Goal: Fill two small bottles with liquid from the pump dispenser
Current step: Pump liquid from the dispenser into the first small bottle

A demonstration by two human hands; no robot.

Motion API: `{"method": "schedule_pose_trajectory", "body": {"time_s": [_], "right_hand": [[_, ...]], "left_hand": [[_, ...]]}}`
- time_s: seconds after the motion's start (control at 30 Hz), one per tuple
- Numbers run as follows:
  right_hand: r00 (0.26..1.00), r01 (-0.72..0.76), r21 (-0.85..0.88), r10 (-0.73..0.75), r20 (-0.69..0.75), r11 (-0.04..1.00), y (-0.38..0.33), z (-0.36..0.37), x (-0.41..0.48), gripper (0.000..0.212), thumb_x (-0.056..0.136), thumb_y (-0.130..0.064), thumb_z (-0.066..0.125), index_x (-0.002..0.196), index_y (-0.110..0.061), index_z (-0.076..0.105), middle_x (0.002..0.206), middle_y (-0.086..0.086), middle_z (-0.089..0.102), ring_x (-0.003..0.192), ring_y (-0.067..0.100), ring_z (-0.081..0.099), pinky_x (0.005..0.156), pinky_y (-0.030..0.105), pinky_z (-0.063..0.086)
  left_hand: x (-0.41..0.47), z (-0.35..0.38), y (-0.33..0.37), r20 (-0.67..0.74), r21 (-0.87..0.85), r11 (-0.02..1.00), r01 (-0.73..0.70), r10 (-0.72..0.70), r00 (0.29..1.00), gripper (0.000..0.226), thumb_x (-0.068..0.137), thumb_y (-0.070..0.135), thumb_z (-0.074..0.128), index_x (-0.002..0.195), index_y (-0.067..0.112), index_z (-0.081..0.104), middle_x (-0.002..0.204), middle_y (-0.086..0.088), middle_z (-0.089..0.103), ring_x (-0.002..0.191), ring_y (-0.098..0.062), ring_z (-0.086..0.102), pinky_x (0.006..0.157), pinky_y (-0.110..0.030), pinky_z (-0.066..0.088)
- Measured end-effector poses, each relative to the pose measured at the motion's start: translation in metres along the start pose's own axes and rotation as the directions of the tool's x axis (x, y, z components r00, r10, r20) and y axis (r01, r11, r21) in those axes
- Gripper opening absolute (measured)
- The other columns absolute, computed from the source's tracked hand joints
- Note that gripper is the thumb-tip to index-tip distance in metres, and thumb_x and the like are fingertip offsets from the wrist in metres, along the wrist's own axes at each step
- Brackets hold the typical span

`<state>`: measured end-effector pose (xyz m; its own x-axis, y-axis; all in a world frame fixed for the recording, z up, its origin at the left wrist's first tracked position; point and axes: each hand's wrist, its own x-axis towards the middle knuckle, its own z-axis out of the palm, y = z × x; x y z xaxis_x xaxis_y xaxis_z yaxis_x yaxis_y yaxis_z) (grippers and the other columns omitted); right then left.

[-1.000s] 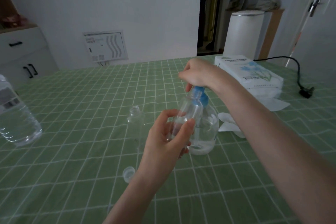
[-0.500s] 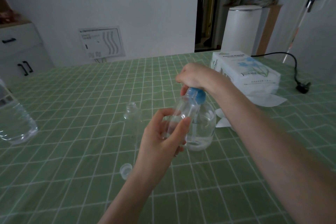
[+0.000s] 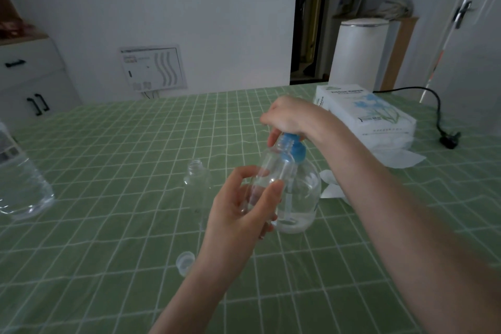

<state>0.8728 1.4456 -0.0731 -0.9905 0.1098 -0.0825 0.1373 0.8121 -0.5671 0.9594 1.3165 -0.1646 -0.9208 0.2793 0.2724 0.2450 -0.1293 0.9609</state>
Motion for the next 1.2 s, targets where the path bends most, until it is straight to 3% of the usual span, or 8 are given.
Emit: {"method": "schedule_pose_trajectory", "body": {"time_s": [0.1,0.17,0.23,0.43,0.73,0.9,1.2], "right_hand": [[0.999,-0.023,0.002,0.023,0.027,1.0,0.003,0.005,0.0,0.024,0.097,-0.02,0.048,0.104,-0.001,0.06,0.123,0.018,0.064,0.1,0.028,0.06,0.093,0.036,0.046],[0.999,-0.029,0.009,0.029,0.026,1.0,0.004,0.007,0.0,0.035,0.097,-0.021,0.049,0.123,0.0,0.057,0.126,0.018,0.063,0.11,0.03,0.06,0.097,0.037,0.045],[1.0,-0.022,0.008,0.022,0.014,1.0,0.003,0.007,0.0,0.039,0.097,-0.021,0.048,0.129,0.0,0.055,0.122,0.017,0.065,0.11,0.03,0.061,0.09,0.035,0.044],[0.998,0.022,0.015,-0.02,-0.067,1.0,0.0,-0.002,0.0,0.029,0.095,-0.022,0.048,0.116,-0.004,0.059,0.102,0.012,0.071,0.097,0.024,0.067,0.079,0.032,0.046],[0.999,0.002,0.007,-0.002,-0.044,1.0,0.002,0.002,0.001,0.031,0.095,-0.016,0.049,0.121,-0.003,0.058,0.109,0.014,0.07,0.103,0.027,0.066,0.088,0.034,0.049],[1.0,-0.017,-0.003,0.017,-0.012,1.0,0.003,0.007,0.0,0.033,0.096,-0.017,0.048,0.123,-0.002,0.058,0.112,0.015,0.069,0.106,0.029,0.064,0.088,0.033,0.048],[0.999,0.024,0.03,-0.023,-0.039,0.999,-0.001,-0.003,-0.003,0.03,0.096,-0.02,0.046,0.117,-0.002,0.059,0.106,0.013,0.072,0.093,0.024,0.066,0.067,0.028,0.044]], "left_hand": [[-0.001,-0.001,-0.003,-0.003,0.012,1.0,0.01,-0.01,1.0,0.038,0.062,0.051,0.065,0.089,0.024,0.061,0.074,-0.017,0.066,0.05,-0.009,0.055,0.046,-0.016,0.043],[-0.002,-0.001,-0.004,-0.005,0.012,1.0,0.011,-0.011,1.0,0.037,0.062,0.05,0.065,0.089,0.025,0.061,0.074,-0.016,0.066,0.05,-0.008,0.055,0.046,-0.016,0.043],[-0.002,-0.001,-0.004,-0.008,0.015,1.0,0.009,-0.009,1.0,0.036,0.062,0.051,0.065,0.088,0.027,0.062,0.073,-0.015,0.067,0.05,-0.008,0.056,0.046,-0.016,0.043],[0.0,0.001,0.0,0.015,0.004,1.0,0.002,-0.002,1.0,0.029,0.063,0.049,0.064,0.086,0.031,0.062,0.071,-0.007,0.068,0.05,-0.007,0.056,0.046,-0.016,0.043],[-0.002,0.001,0.0,-0.007,0.007,1.0,0.003,-0.003,1.0,0.025,0.064,0.047,0.064,0.083,0.032,0.062,0.072,-0.011,0.068,0.048,-0.007,0.055,0.044,-0.015,0.041],[-0.002,0.002,-0.002,-0.021,-0.017,1.0,0.026,-0.026,0.999,0.033,0.058,0.05,0.065,0.083,0.029,0.062,0.069,-0.011,0.066,0.045,-0.008,0.051,0.042,-0.016,0.039],[0.0,0.003,0.001,-0.006,-0.007,1.0,0.008,-0.008,1.0,0.028,0.06,0.052,0.064,0.082,0.035,0.063,0.072,-0.007,0.069,0.05,-0.006,0.056,0.046,-0.016,0.042]]}}
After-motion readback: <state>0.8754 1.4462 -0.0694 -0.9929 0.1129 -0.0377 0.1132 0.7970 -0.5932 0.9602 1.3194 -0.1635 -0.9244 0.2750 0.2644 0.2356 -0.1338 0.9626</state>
